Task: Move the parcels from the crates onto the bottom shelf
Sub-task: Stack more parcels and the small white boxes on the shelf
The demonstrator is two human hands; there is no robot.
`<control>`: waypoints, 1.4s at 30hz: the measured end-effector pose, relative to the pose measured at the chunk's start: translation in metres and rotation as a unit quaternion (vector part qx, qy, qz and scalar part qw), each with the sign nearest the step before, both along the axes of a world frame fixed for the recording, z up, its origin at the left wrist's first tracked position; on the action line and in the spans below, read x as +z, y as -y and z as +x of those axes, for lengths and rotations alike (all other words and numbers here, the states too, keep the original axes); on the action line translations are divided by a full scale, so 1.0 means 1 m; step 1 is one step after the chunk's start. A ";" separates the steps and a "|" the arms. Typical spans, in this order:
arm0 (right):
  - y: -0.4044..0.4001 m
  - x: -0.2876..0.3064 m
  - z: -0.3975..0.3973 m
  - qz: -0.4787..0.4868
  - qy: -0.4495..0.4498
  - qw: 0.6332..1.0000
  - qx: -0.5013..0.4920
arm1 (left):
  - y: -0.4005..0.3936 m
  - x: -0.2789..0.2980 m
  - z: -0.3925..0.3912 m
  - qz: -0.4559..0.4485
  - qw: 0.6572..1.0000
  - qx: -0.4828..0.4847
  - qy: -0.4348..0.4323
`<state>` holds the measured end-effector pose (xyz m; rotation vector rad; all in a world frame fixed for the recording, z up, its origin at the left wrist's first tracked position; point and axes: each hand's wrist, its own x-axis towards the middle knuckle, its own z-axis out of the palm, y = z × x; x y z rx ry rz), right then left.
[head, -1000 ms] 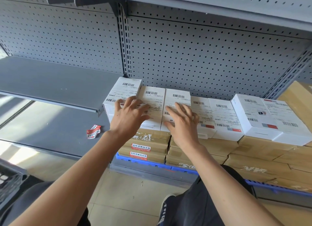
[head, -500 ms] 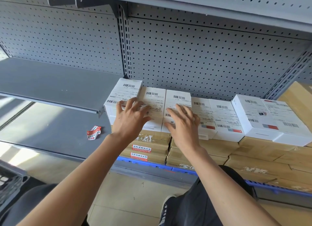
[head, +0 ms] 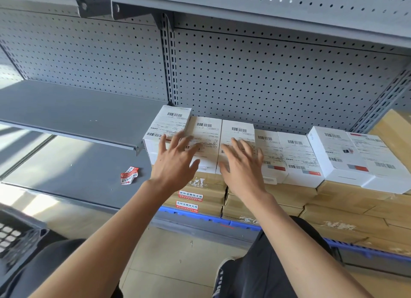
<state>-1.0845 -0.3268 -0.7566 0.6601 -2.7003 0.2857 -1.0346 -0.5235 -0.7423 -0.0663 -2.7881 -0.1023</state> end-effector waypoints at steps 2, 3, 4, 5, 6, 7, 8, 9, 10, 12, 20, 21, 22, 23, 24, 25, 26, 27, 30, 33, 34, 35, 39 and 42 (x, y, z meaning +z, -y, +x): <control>0.001 0.005 0.004 -0.002 0.000 1.000 0.006 | -0.001 0.001 0.008 -0.001 1.000 0.002 -0.006; 0.002 0.008 0.006 -0.005 0.000 1.000 0.010 | -0.001 0.002 0.012 -0.001 1.000 0.003 -0.009; 0.004 0.011 0.009 -0.010 -0.001 1.000 0.017 | -0.001 0.002 0.017 0.000 1.000 0.004 -0.012; 0.006 0.014 0.011 -0.013 -0.002 1.000 0.027 | -0.001 0.002 0.023 0.000 1.000 0.006 -0.014; 0.008 0.017 0.014 -0.014 -0.002 0.999 0.038 | 0.001 0.002 0.029 -0.001 1.000 0.009 -0.016; 0.011 0.019 0.017 -0.014 0.000 0.999 0.050 | 0.002 0.002 0.036 -0.001 1.000 0.011 -0.019; 0.014 0.021 0.020 -0.018 0.001 0.998 0.060 | 0.004 0.002 0.043 0.000 1.000 0.015 -0.020; 0.018 0.022 0.024 -0.028 0.004 0.997 0.069 | 0.006 0.002 0.051 0.001 1.000 0.022 -0.019; 0.022 0.023 0.029 -0.040 0.009 0.996 0.079 | 0.009 0.003 0.058 0.003 0.999 0.033 -0.017; 0.033 0.025 0.039 -0.059 0.024 0.992 0.108 | 0.016 0.005 0.074 0.020 0.998 0.061 -0.005; 0.109 0.031 0.081 -0.067 0.083 0.970 0.220 | 0.073 0.009 0.143 0.042 0.982 0.181 0.034; 0.121 0.032 0.087 -0.065 0.088 0.967 0.232 | 0.082 0.010 0.153 0.045 0.979 0.197 0.035; 0.133 0.033 0.094 -0.062 0.090 0.964 0.243 | 0.092 0.010 0.163 0.049 0.975 0.212 0.039; 0.146 0.033 0.100 -0.058 0.093 0.961 0.253 | 0.101 0.010 0.175 0.052 0.972 0.226 0.047; 0.159 0.034 0.108 -0.054 0.095 0.959 0.262 | 0.110 0.010 0.187 0.055 0.968 0.239 0.056; 0.173 0.034 0.117 -0.049 0.098 0.957 0.270 | 0.119 0.009 0.200 0.059 0.964 0.250 0.062; 0.186 0.034 0.127 -0.045 0.103 0.954 0.277 | 0.129 0.009 0.213 0.064 0.962 0.259 0.065; 0.201 0.033 0.137 -0.041 0.109 0.952 0.284 | 0.139 0.010 0.226 0.067 0.959 0.269 0.065; 0.250 0.031 0.168 -0.030 0.123 0.942 0.310 | 0.175 0.013 0.266 0.072 0.948 0.304 0.063; 0.298 0.031 0.204 -0.004 0.137 0.929 0.345 | 0.211 0.012 0.311 0.101 0.933 0.339 0.063; 0.313 0.031 0.216 0.009 0.143 0.924 0.356 | 0.222 0.011 0.327 0.109 0.928 0.351 0.062; 0.324 0.030 0.226 0.020 0.148 0.920 0.363 | 0.230 0.010 0.340 0.116 0.922 0.364 0.062; 0.377 0.018 0.271 0.058 0.174 0.898 0.401 | 0.266 -0.007 0.402 0.149 0.889 0.428 0.064; 0.410 0.007 0.300 0.093 0.213 0.877 0.420 | 0.293 -0.027 0.434 0.169 0.861 0.473 0.079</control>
